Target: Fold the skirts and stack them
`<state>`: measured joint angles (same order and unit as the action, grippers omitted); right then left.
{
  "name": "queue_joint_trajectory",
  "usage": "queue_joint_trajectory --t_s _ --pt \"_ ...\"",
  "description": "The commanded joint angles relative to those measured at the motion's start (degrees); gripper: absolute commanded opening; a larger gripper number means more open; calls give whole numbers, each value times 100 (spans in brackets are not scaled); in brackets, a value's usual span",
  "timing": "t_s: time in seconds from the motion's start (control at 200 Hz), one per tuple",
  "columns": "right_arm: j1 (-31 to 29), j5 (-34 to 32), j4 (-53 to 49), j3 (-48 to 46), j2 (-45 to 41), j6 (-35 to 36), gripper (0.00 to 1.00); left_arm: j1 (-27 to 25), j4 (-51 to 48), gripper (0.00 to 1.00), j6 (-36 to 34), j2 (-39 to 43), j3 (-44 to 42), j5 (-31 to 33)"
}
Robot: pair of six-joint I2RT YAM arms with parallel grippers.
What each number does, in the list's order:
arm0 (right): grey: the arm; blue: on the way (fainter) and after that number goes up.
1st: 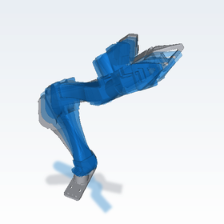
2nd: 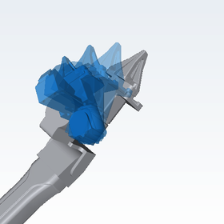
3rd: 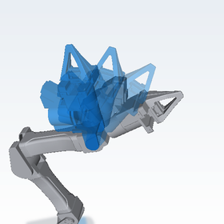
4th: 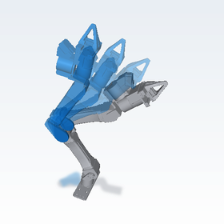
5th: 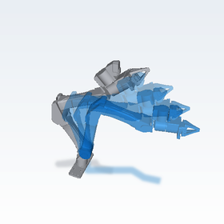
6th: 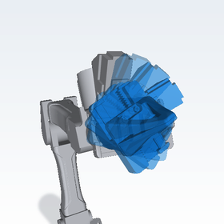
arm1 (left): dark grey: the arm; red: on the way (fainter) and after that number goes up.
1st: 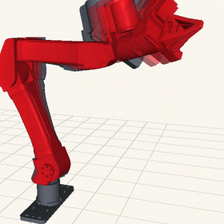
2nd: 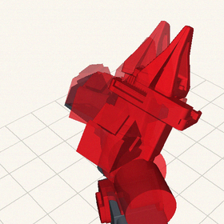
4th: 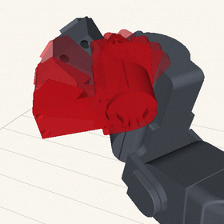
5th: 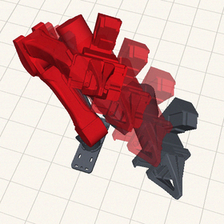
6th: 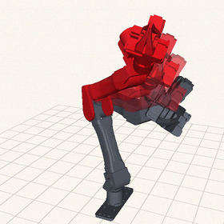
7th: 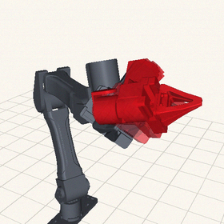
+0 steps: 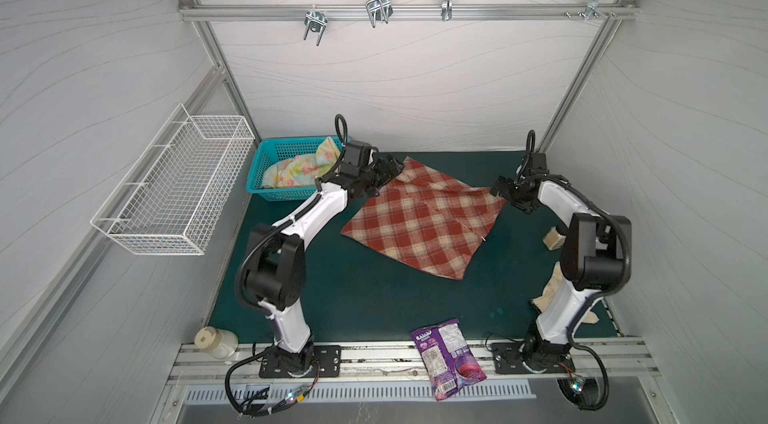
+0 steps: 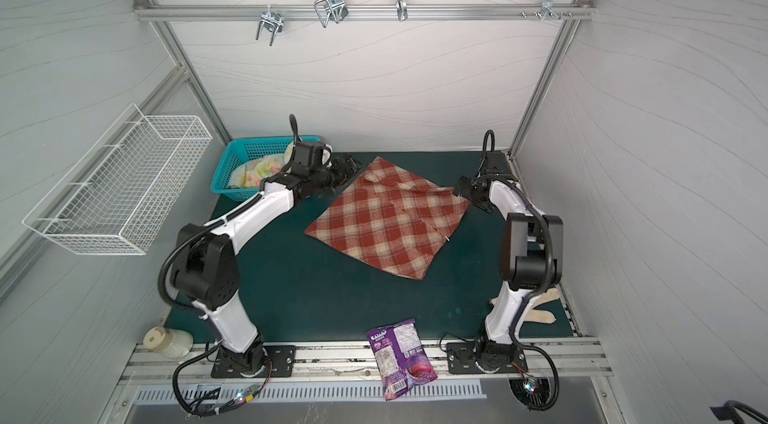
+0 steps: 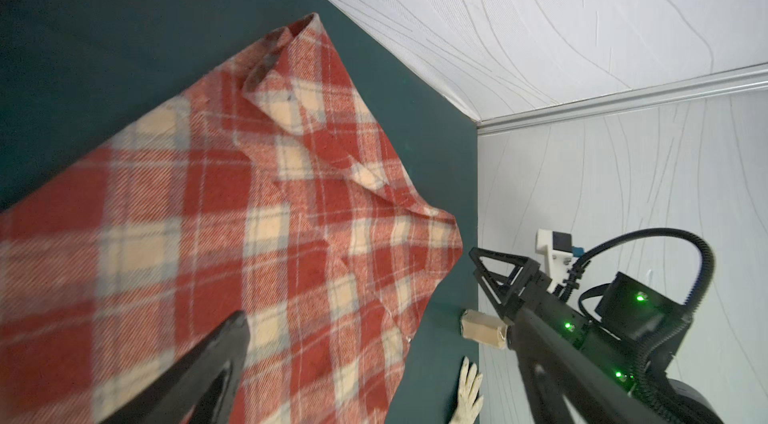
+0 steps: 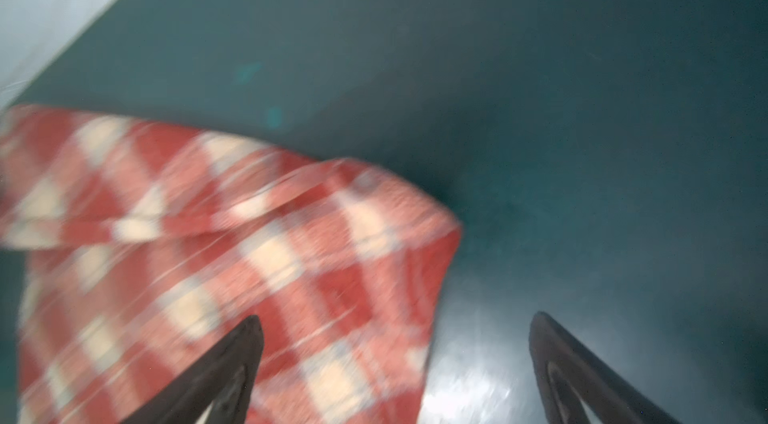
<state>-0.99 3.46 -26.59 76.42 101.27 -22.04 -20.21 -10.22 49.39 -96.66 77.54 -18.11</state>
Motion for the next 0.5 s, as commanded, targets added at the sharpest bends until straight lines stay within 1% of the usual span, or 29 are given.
queue_joint_trajectory --t_s 0.0,0.165,0.245,0.36,0.495 --pt "-472 65 198 -228 -767 101 99 -3 98 99 120 733 -739 484" --pt "-1105 24 232 -772 -1550 213 99 61 -290 99 113 1601 -1772 954" --pt "-1466 -9 326 -1092 -1929 257 99 234 -293 99 255 1905 -2279 928" --pt "-2010 -205 389 -1491 -2427 388 99 592 -57 98 432 2217 -2974 818" --pt "-2619 -465 409 -1839 -2845 568 99 905 171 96 406 2231 -3470 708"
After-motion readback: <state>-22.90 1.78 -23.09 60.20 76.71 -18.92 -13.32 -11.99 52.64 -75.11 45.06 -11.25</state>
